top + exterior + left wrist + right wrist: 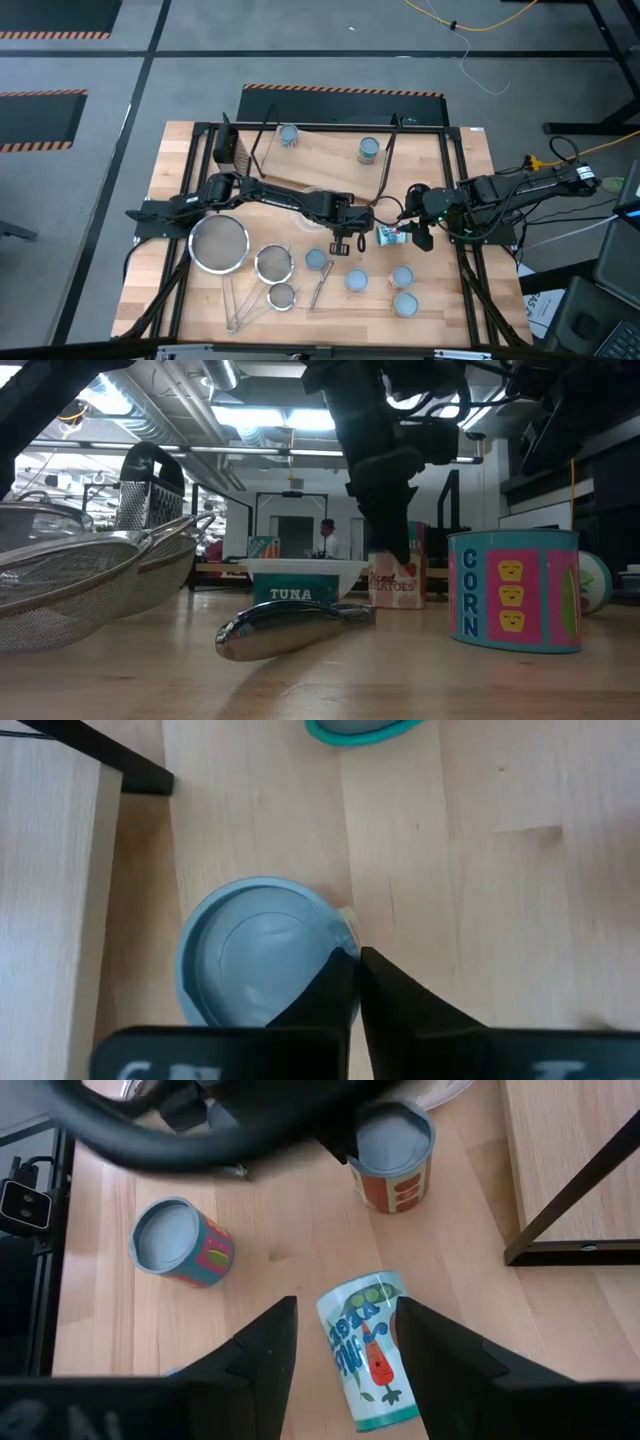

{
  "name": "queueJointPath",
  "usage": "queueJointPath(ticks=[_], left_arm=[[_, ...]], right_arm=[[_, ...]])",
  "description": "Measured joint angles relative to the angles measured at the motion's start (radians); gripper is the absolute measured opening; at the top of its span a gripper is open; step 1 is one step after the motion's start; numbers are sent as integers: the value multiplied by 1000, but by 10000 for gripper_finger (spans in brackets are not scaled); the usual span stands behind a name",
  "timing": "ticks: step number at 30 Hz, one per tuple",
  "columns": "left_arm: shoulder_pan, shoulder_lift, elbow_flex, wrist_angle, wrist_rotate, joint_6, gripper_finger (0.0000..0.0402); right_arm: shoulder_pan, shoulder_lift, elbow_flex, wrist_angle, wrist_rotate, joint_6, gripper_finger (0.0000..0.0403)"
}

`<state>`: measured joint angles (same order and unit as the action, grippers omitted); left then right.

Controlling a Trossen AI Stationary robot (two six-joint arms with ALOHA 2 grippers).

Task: Pick and place cans onto a shelf
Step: Put the canned tomatoes on the shelf

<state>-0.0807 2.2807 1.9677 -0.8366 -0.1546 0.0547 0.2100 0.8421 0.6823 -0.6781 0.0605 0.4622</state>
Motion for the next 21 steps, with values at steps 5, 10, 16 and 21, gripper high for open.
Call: queueJointPath(ticks=[5, 10, 16, 21], left_arm=[[-1, -2, 137, -106, 20, 1, 4], [9, -2, 321, -293, 16, 31, 2], [56, -118, 331, -424, -67, 30, 2], [119, -230, 329, -529, -134, 7, 1]], right_arm=[[0, 0, 0, 2, 0, 0, 174], [0, 0, 0, 1, 0, 0, 174], [0, 0, 0, -2, 0, 0, 174], [0, 0, 0, -1, 0, -1, 174]])
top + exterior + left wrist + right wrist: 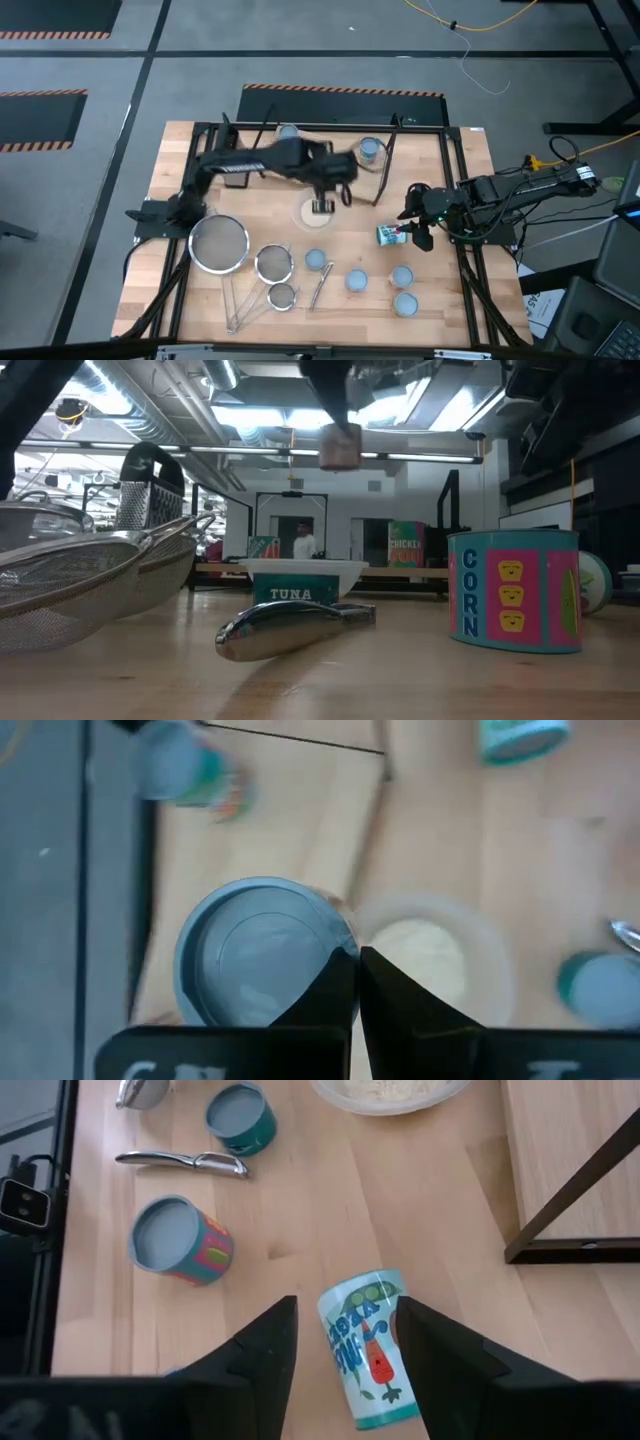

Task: Pick and place cans onto a shelf
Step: Put the canned tomatoes on the shelf

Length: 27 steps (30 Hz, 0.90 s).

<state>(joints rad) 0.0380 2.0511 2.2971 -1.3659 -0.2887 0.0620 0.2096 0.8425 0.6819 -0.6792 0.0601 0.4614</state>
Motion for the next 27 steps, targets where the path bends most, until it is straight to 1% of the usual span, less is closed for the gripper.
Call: queueJointPath(ticks=[2, 7, 12, 15, 18, 21, 23, 27], left_arm=[[28, -35, 1, -27, -18, 0, 1], [113, -101, 0, -58, -18, 0, 1], [205, -113, -32, -80, 1, 19, 1], [256, -114, -105, -64, 26, 20, 1], [295, -114, -214, -44, 30, 8, 0], [323, -113, -327, -13, 64, -7, 0], [333, -116, -407, 39, 90, -7, 0], [345, -123, -547, 178, 100, -8, 0]], right_arm=[[0, 2, 0, 6, 0, -2, 174], [0, 15, 0, 7, 3, -2, 174], [0, 24, 0, 5, 3, -2, 174], [0, 27, 0, 5, 3, -1, 174], [0, 26, 0, 8, 4, -2, 174], [0, 26, 0, 8, 9, -2, 174], [0, 26, 0, 8, 14, -3, 174], [0, 26, 0, 8, 26, -6, 174]])
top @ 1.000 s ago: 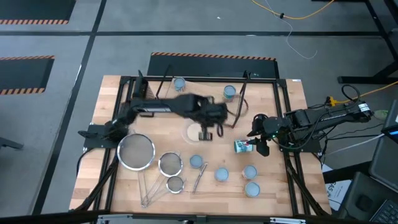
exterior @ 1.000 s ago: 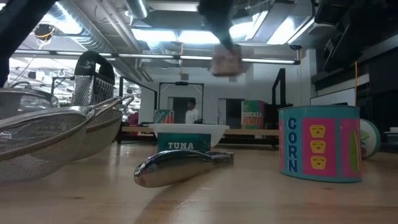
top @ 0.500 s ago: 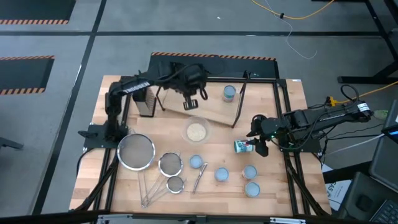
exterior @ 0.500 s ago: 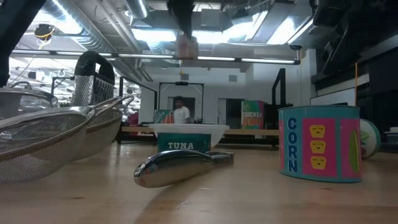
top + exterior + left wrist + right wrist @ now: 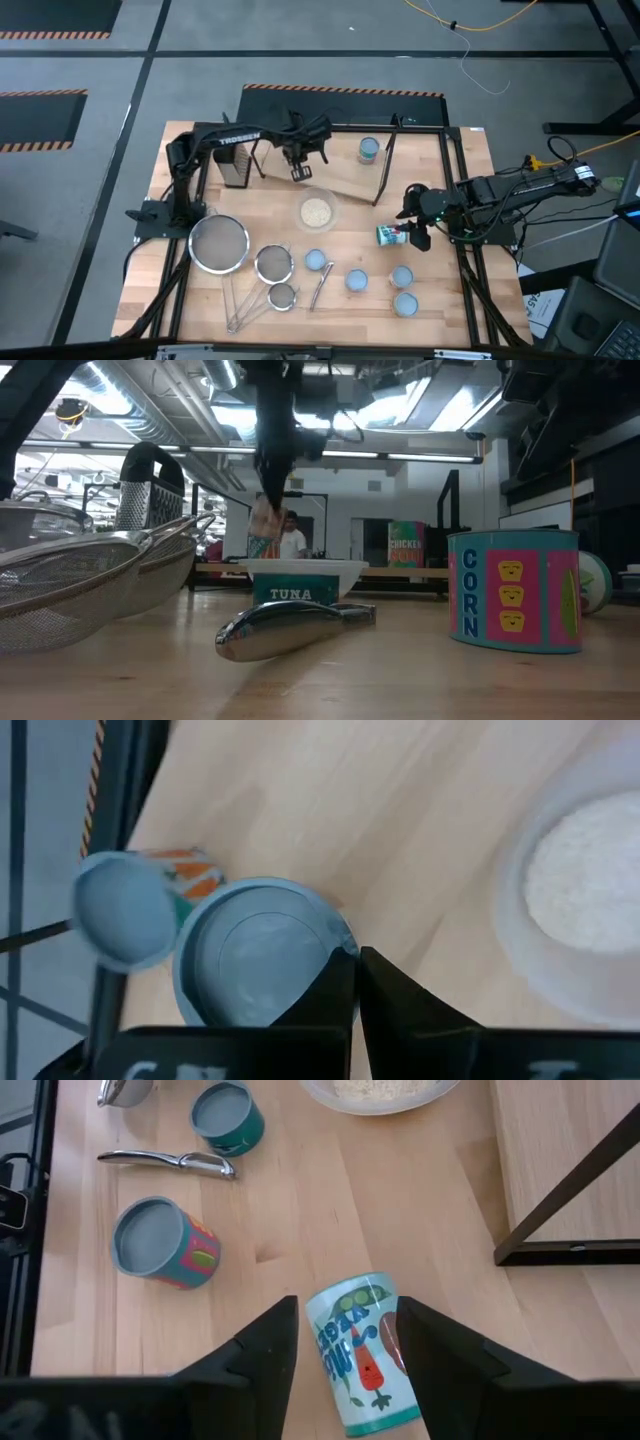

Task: Pick and place cans onto a shelf
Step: Put the canned tomatoes on the shelf

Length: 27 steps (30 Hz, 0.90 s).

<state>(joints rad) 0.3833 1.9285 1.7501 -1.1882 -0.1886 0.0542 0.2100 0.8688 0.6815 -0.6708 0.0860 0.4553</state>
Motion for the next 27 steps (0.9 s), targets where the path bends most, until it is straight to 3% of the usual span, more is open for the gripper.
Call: queueJointPath(ticks=[11, 27], left_arm=[[13, -4, -151, 85, -19, -71, 0], [16, -18, -168, 98, -20, -94, 8]], right_arm=[[0, 0, 0, 1, 0, 5, 174], [0, 0, 0, 1, 1, 6, 174]])
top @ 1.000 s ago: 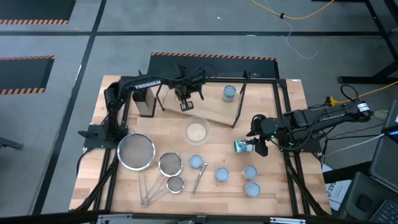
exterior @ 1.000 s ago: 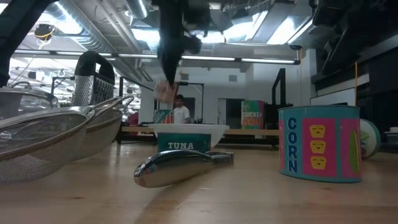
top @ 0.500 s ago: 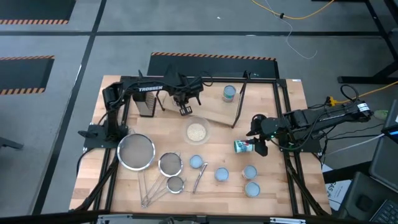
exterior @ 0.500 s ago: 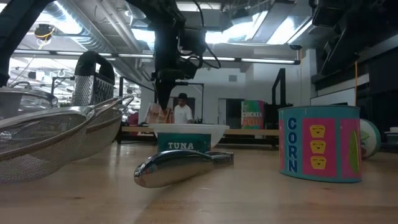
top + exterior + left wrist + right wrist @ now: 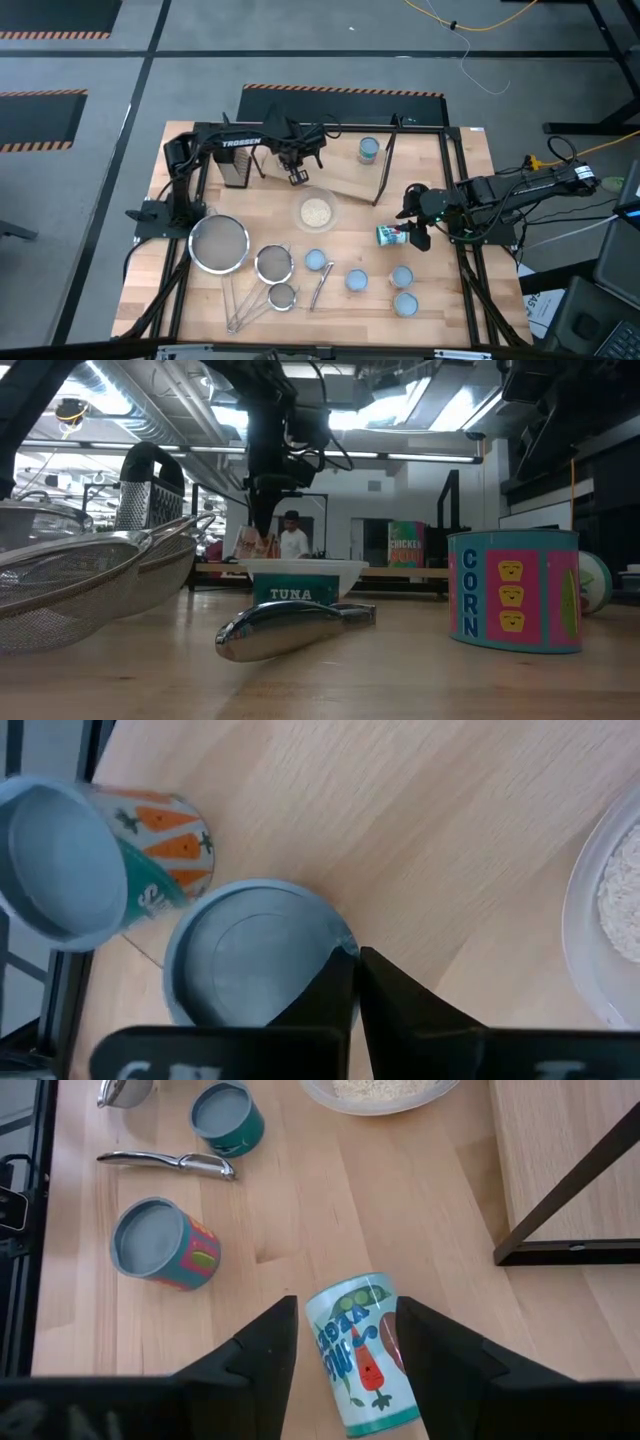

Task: Pick and place cans onto a shelf
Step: Put the canned tomatoes on the shelf

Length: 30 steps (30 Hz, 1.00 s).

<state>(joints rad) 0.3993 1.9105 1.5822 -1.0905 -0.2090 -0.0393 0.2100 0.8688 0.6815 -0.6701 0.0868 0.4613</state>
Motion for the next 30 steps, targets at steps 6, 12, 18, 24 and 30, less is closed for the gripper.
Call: queueJointPath(ticks=[6, 12, 18, 24, 30], left_arm=[[9, -62, -1, -4, 12, -15, 3], [22, -116, -1, 4, 16, -16, 3], [23, -126, -16, 25, 14, -30, 3], [25, -138, -136, 120, 69, -38, 3], [35, -140, -166, 152, 69, -17, 3]], right_arm=[[0, 0, 0, 2, 1, 0, 174], [0, 0, 0, 3, 1, 1, 174], [0, 0, 0, 7, 1, 1, 174], [0, 0, 0, 8, 0, 0, 174], [0, 0, 0, 12, 0, 1, 174]])
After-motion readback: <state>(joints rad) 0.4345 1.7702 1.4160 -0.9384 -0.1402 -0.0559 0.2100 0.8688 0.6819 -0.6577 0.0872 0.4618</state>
